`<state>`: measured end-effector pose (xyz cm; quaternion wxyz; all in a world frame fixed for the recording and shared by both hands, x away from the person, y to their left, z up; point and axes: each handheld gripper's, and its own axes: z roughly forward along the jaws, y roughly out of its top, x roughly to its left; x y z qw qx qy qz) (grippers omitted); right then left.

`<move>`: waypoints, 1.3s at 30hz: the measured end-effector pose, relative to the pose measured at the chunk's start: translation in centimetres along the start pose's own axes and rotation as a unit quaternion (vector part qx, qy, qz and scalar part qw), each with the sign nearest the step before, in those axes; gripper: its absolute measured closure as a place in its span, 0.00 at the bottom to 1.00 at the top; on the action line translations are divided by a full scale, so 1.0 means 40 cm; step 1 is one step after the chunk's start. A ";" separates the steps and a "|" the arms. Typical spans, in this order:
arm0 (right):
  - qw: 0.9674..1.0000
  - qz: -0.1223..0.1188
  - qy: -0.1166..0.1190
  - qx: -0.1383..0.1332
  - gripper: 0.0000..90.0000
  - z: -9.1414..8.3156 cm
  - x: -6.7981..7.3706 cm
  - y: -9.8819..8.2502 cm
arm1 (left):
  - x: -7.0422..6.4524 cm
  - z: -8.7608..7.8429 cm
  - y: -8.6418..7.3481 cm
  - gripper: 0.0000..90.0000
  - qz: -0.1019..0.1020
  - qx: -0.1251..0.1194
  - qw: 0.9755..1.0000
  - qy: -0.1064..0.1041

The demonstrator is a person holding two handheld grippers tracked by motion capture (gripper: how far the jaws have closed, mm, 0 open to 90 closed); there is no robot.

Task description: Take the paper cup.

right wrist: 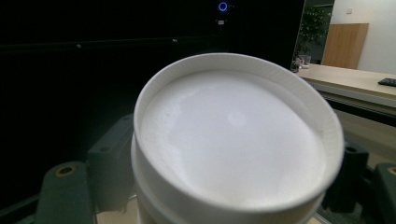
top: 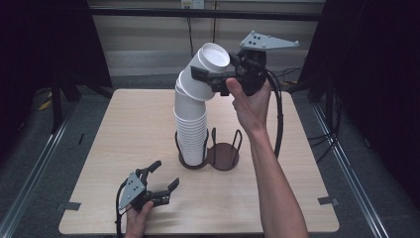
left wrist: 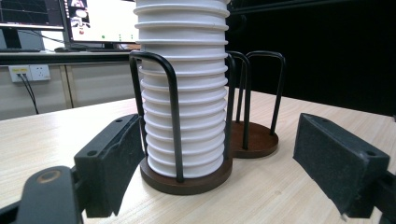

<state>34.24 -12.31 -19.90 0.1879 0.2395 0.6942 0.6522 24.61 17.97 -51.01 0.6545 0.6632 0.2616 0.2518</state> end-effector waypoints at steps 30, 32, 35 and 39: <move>0.999 0.001 -0.025 0.044 0.24 -0.134 -0.022 -0.119 | 0.002 0.004 0.002 0.18 0.003 0.009 1.000 0.004; 0.998 0.003 -0.023 0.050 0.24 -0.133 -0.022 -0.136 | 0.002 0.008 0.003 0.19 -0.003 0.011 1.000 0.000; 0.998 0.005 -0.020 0.056 0.24 -0.133 -0.020 -0.162 | 0.002 0.012 0.011 0.20 -0.002 0.011 1.000 -0.015; 0.998 0.012 -0.017 0.061 0.24 -0.133 -0.013 -0.190 | -0.005 0.016 0.033 0.20 -0.006 0.010 0.999 -0.036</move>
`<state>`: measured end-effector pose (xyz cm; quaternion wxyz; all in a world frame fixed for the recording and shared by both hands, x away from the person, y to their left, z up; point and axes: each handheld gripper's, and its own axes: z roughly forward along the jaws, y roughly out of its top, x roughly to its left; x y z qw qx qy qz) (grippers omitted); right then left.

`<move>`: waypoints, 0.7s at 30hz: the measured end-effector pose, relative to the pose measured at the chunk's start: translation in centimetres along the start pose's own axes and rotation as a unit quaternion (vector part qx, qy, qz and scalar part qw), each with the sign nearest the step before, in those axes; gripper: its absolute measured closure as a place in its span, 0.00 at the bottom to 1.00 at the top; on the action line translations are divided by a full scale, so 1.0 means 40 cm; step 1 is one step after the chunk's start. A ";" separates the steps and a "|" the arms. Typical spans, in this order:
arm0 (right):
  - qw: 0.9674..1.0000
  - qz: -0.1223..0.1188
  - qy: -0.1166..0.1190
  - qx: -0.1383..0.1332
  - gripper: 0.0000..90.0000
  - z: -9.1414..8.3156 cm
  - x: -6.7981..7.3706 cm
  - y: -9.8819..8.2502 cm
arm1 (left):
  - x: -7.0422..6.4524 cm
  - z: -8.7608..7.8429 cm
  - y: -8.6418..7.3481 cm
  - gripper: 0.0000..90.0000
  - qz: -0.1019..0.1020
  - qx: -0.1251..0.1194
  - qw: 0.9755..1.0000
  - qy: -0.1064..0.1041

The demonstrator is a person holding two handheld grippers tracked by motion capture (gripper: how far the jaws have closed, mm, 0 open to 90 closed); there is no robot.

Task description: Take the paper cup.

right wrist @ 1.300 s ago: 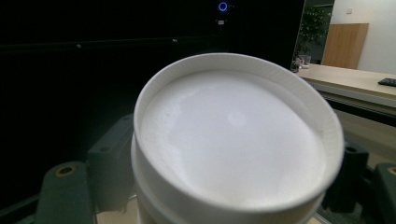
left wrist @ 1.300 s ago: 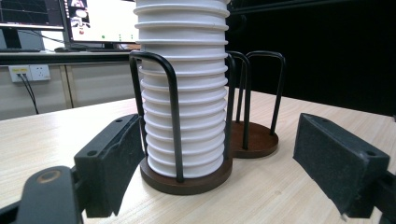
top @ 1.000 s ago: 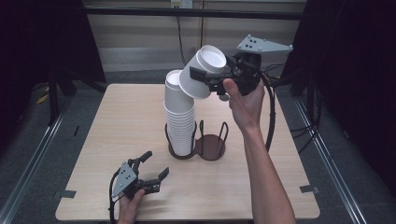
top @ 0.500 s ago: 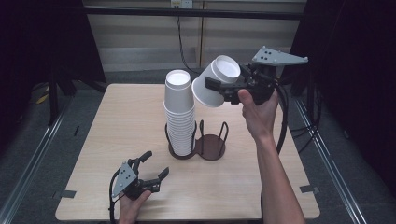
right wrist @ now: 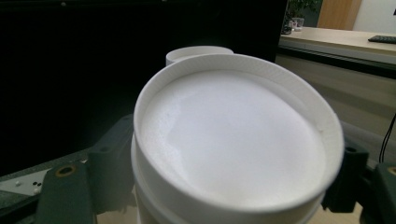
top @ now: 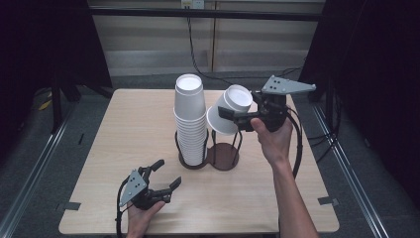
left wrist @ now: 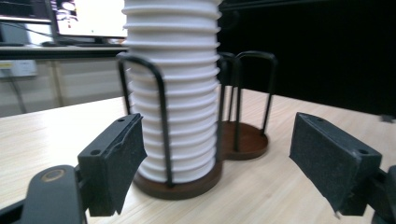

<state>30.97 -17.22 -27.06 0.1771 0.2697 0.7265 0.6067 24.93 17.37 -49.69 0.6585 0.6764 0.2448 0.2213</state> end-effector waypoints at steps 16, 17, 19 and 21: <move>0.999 0.007 0.028 0.022 0.24 0.032 0.045 -0.106 | -0.021 0.026 0.054 0.18 0.009 0.030 0.998 -0.050; 0.999 0.007 0.028 0.022 0.24 0.032 0.045 -0.106 | -0.021 0.026 0.054 0.18 0.009 0.030 0.998 -0.050; 0.999 0.011 0.031 0.033 0.24 0.045 0.050 -0.129 | -0.021 0.029 0.059 0.18 0.004 0.026 0.998 -0.062; 0.999 0.012 0.035 0.035 0.24 0.050 0.054 -0.142 | -0.023 0.029 0.060 0.18 0.001 0.025 0.998 -0.065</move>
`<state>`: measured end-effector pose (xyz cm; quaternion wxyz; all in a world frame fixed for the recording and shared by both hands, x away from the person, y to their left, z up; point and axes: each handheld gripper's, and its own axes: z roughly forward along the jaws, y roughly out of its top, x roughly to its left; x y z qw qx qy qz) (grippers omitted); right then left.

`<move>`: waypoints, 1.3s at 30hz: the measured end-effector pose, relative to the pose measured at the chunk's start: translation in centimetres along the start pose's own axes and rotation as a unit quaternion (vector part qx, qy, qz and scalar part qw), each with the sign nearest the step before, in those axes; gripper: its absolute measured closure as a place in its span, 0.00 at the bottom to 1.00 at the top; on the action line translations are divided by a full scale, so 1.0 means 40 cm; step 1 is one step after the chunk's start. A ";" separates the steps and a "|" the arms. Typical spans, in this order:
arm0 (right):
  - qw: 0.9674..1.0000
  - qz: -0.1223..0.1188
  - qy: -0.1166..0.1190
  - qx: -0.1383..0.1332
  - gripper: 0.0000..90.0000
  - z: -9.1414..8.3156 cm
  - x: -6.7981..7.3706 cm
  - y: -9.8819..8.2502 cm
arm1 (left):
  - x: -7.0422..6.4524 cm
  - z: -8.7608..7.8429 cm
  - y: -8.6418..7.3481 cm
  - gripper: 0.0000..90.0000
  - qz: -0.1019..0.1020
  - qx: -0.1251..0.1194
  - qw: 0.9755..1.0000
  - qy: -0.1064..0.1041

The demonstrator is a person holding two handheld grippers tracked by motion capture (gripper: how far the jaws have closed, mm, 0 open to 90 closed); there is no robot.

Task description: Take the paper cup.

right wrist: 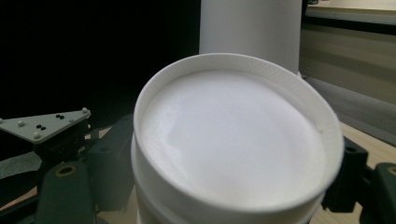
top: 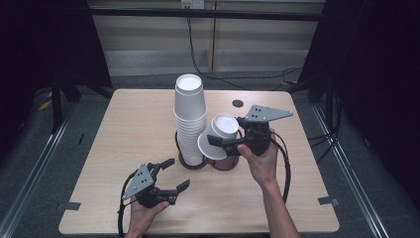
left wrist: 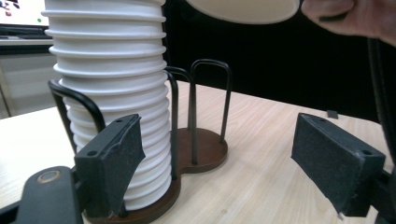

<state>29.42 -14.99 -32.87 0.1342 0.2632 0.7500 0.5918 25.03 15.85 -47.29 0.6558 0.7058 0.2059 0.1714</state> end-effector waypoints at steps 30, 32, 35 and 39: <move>0.998 0.027 0.048 0.023 0.24 0.074 0.056 -0.174 | -0.032 0.034 0.026 0.17 0.017 0.014 0.998 -0.064; 0.998 0.027 0.054 0.022 0.24 0.077 0.061 -0.181 | -0.033 0.037 0.024 0.17 0.014 0.017 0.998 -0.063; 0.997 0.022 0.061 0.027 0.24 0.086 0.071 -0.190 | -0.034 0.043 0.021 0.17 0.015 0.019 0.998 -0.064; 0.998 0.021 0.060 0.027 0.24 0.094 0.077 -0.190 | -0.035 0.050 0.019 0.17 0.018 0.026 0.997 -0.068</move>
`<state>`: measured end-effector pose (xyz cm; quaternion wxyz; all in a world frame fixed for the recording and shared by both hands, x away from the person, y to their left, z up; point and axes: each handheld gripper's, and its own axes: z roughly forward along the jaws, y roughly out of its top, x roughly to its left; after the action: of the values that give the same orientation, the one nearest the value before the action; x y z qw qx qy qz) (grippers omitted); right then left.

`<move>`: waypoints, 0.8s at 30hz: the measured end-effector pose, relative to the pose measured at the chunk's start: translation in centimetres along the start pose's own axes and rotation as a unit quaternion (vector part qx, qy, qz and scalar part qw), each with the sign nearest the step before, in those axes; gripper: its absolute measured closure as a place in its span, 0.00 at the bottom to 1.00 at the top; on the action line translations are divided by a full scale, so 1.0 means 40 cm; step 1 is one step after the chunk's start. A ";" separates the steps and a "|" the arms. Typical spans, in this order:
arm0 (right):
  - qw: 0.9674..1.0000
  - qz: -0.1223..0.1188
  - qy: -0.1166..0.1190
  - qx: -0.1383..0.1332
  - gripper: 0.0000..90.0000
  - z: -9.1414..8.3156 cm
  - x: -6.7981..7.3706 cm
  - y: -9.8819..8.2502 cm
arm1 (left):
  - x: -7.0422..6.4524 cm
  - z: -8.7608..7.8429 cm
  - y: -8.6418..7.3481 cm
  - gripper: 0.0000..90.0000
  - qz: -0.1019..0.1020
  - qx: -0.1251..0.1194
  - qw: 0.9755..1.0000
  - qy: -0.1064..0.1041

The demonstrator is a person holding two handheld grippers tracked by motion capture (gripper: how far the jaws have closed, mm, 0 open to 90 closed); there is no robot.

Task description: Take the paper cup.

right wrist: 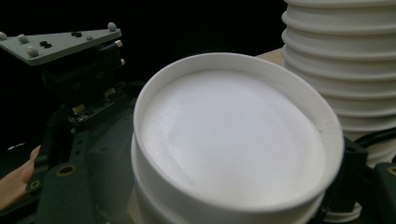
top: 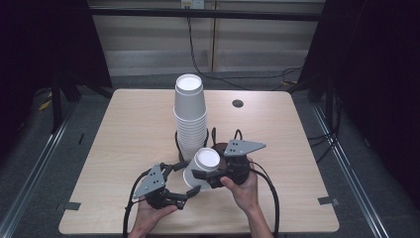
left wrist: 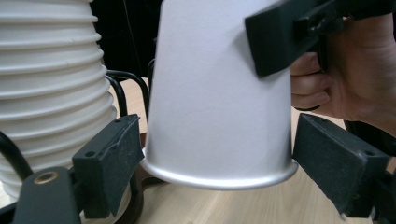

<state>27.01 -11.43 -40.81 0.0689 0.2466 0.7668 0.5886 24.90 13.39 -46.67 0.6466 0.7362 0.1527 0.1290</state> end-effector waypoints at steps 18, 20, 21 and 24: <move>1.000 -0.005 0.028 0.003 0.24 0.022 0.012 -0.006 | 0.004 0.030 -0.005 0.11 -0.006 0.007 1.000 -0.023; 1.000 -0.005 0.029 0.003 0.24 0.023 0.013 -0.008 | 0.004 0.034 -0.007 0.11 -0.009 0.005 1.000 -0.024; 1.000 -0.005 0.029 0.003 0.24 0.023 0.013 -0.008 | 0.004 0.034 -0.007 0.11 -0.009 0.005 1.000 -0.024; 0.999 -0.001 0.036 -0.001 0.24 0.027 0.011 -0.012 | 0.011 0.042 -0.012 0.11 -0.017 0.008 0.999 -0.032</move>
<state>26.92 -10.37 -41.51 0.0422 0.2245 0.7682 0.5981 25.92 12.07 -47.38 0.6473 0.7424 0.1451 0.0935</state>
